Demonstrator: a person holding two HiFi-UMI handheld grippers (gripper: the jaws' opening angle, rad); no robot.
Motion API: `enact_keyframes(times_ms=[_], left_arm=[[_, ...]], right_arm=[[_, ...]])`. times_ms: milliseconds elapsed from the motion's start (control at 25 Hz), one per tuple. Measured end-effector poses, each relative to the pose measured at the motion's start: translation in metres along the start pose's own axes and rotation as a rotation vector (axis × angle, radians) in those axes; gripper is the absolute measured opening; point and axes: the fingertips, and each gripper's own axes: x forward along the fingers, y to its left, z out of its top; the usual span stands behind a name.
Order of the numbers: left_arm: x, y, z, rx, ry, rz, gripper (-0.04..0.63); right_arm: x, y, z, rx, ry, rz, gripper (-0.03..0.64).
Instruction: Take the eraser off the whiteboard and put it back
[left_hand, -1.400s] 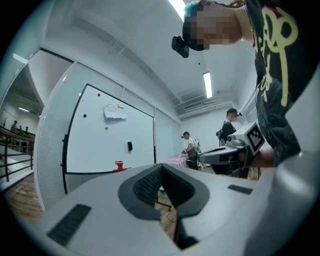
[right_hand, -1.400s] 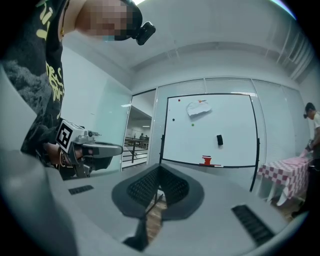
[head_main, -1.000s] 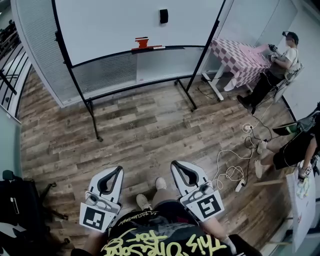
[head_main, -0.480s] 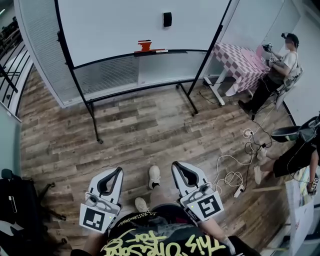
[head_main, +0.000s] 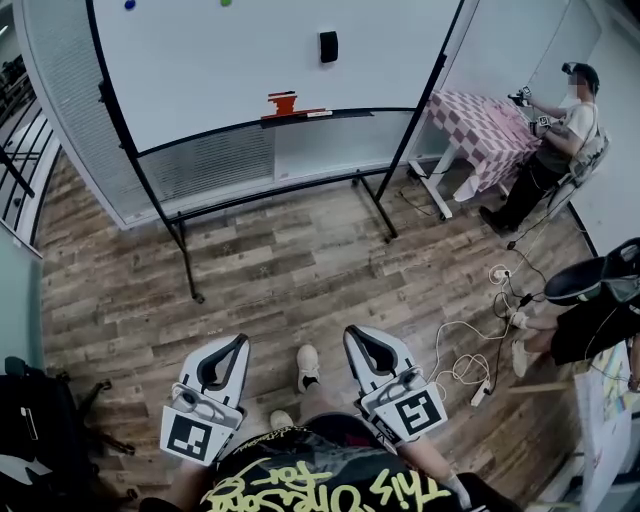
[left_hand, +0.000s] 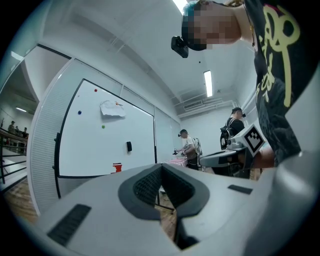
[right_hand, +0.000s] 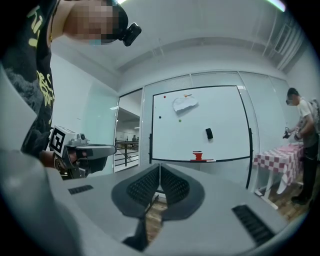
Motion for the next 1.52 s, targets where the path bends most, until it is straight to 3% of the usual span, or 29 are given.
enact_keyframes(times_ms=[520, 1520], left_arm=[[0.067, 0.04, 0.003, 0.013, 0.008, 0.017, 0.006], [0.2, 0.083, 0.004, 0.009, 0.014, 0.115, 0.006]], right_arm=[[0.063, -0.057, 0.013, -0.014, -0.032, -0.003, 0.009], [0.154, -0.174, 0.009, 0.012, 0.0, 0.11, 0.009]])
